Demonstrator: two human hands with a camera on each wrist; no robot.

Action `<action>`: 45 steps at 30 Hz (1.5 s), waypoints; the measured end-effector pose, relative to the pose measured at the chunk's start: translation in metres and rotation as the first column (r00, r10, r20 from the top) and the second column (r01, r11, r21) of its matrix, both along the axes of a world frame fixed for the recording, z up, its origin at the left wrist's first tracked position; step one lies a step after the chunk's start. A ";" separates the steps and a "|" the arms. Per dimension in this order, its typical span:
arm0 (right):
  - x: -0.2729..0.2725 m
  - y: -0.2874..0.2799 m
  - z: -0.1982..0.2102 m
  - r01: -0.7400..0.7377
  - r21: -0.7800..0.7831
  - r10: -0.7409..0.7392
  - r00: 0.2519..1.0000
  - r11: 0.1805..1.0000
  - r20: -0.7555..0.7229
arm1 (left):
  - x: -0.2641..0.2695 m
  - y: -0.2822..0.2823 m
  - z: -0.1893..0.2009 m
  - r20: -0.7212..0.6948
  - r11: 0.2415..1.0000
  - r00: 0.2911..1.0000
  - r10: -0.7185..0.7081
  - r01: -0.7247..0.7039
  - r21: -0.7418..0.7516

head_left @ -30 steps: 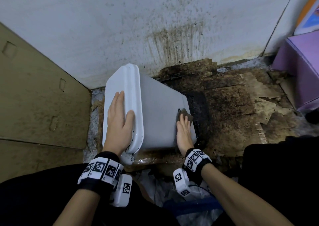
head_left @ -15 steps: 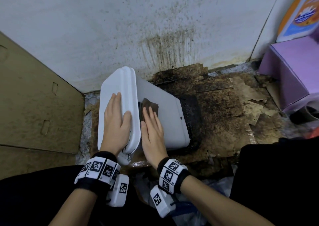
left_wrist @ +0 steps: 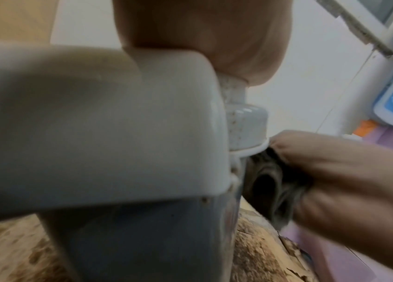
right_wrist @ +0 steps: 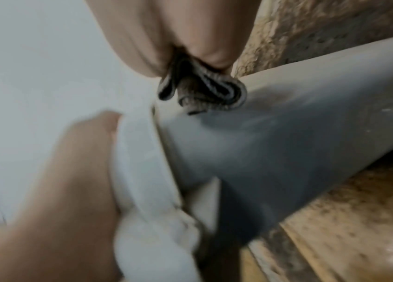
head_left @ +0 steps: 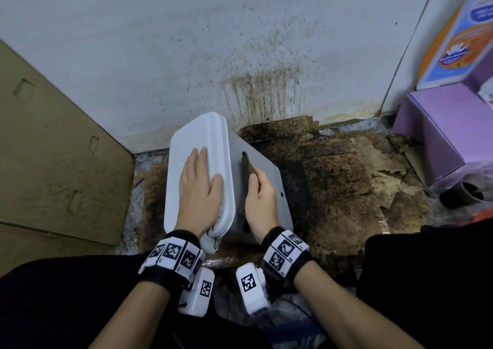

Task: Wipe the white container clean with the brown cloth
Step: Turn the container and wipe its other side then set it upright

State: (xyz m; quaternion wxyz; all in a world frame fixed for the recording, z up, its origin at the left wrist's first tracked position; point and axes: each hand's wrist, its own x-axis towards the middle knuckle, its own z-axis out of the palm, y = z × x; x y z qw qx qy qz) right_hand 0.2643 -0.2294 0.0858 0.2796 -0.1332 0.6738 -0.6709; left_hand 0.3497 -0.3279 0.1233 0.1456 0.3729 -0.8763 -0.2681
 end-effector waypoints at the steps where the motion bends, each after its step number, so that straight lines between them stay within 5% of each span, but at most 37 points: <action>1: -0.007 0.002 0.006 0.005 -0.021 -0.004 1.000 1.000 0.029 | -0.002 0.002 0.001 -0.001 1.000 1.000 -0.003 0.003 -0.002; 11: -0.021 0.023 0.037 -0.121 -0.033 0.116 0.985 0.992 -0.129 | -0.039 0.036 0.017 -0.028 0.986 1.000 0.001 0.003 0.166; 17: -0.036 0.036 0.039 -0.124 0.097 0.143 0.965 0.987 -0.218 | -0.037 0.040 0.040 -0.340 0.771 0.922 0.187 0.077 0.633; 23: -0.056 0.036 0.049 -0.220 0.290 0.302 0.912 0.931 -0.278 | -0.016 0.026 0.036 -0.391 0.864 0.887 0.246 -0.017 0.504; 28: -0.068 0.042 0.049 -0.293 0.376 0.411 0.866 0.879 -0.285 | 0.002 0.021 0.020 -0.048 0.940 0.944 0.325 -0.317 0.126; 32: -0.073 0.048 0.041 -0.260 0.340 0.349 0.908 0.904 -0.233 | 0.008 0.023 0.012 0.108 0.894 0.936 0.334 -0.351 0.278; 45: -0.089 0.069 0.038 -0.163 0.350 0.232 0.959 0.922 -0.165 | -0.009 0.039 -0.004 -0.052 0.831 0.977 0.207 -0.147 0.537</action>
